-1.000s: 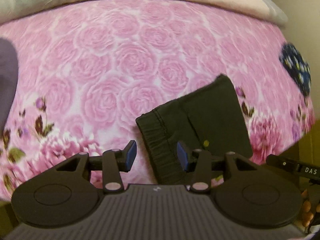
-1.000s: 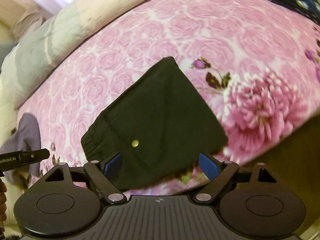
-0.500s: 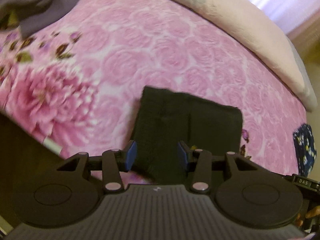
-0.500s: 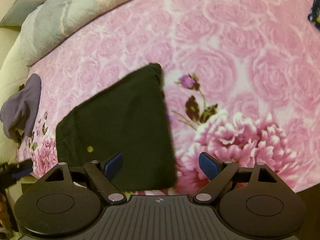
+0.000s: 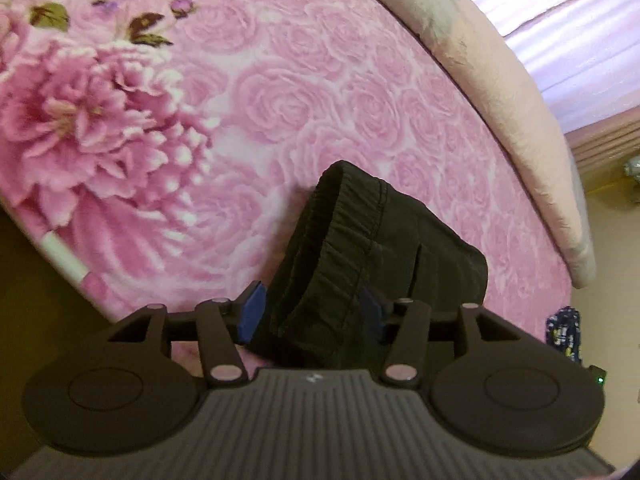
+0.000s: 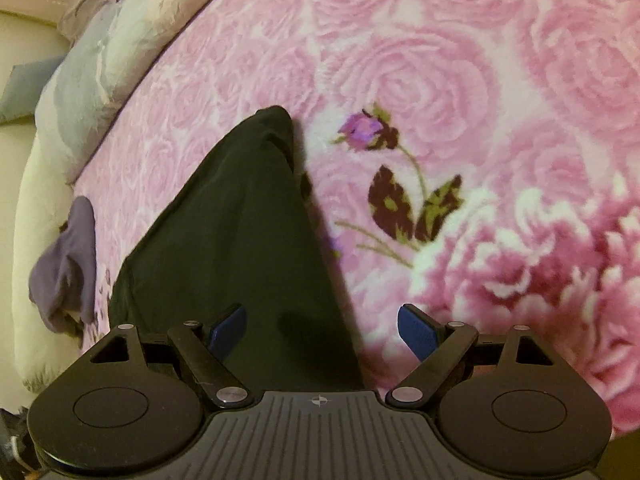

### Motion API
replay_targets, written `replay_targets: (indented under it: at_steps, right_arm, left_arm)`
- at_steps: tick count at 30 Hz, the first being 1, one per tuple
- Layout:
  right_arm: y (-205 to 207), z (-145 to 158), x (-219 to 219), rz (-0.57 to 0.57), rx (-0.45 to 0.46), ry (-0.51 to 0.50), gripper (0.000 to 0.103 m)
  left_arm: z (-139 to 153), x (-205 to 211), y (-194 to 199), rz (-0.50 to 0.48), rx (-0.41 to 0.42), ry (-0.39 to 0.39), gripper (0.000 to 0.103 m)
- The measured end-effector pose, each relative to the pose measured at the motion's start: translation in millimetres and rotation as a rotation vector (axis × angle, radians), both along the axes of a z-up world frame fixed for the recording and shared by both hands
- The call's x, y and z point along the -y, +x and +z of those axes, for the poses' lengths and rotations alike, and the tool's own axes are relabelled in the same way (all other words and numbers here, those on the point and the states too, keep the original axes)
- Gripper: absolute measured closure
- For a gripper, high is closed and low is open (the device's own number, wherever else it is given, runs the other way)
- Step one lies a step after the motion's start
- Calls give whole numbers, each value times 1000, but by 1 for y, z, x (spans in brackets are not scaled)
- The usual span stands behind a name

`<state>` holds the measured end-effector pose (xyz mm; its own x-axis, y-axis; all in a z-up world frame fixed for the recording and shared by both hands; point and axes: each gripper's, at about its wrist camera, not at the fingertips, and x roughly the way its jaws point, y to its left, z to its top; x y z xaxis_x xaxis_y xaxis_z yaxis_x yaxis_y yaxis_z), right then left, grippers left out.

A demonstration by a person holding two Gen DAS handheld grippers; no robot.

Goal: Fold clothes
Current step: 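Grasp the folded trousers' edge with the left tool while the right tool grasps beside it, then lift the folded trousers with both tools and carry them toward the navy garment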

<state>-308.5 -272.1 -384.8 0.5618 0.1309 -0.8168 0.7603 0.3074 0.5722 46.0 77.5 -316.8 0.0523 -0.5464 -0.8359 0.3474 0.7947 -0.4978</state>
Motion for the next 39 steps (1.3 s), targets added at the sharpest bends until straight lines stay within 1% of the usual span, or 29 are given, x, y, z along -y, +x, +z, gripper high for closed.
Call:
replay_targets:
  at_steps: [1,4,6,8,14,16,18,21,25,28,29,33,35,38,39]
  right_arm:
    - [1,-3,1,-4,11,0,17]
    - [5,-12,3,-5,29,2,17]
    - [8,-17,3,-6,41,5,17]
    - [11,-21,1,-6,50,8,17]
    - [18,-31,-7,-24,67,14,17]
    - [18,-34,-8,-37,80,29,17]
    - [20,-35,-8,-41,89,36,17]
    - [23,-37,-7,-41,101,42,17]
    - [27,-40,-4,-33,122,54,17]
    - [29,-43,1,-35,142,64,17]
    - [29,-45,2,-38,147,68,17]
    - [29,-46,4,-52,159,84,17]
    - [29,-47,3,-31,166,80,17]
    - [35,-50,3,15,191,92,17]
    - [38,-51,3,33,196,96,17]
  left_arm:
    - [-5,0,3,-5,-3,-14,51]
    - [-19,-1,11,-17,-41,-102,49]
    - [-29,-2,17,-11,-64,-142,42]
    - [-40,-2,24,-2,-91,-179,42]
    - [-75,0,42,11,-179,-228,40]
    - [-87,0,47,23,-206,-252,37]
    - [-100,0,50,51,-237,-278,33]
    - [-115,-1,53,80,-269,-301,29]
    - [-122,-3,57,113,-297,-359,27]
    - [-125,0,60,158,-342,-409,27]
    - [-125,2,61,170,-347,-416,25]
    - [-126,5,63,174,-330,-421,25]
    - [-128,8,65,172,-331,-424,25]
    - [-127,16,71,152,-328,-407,25]
    - [-126,17,72,149,-329,-406,27]
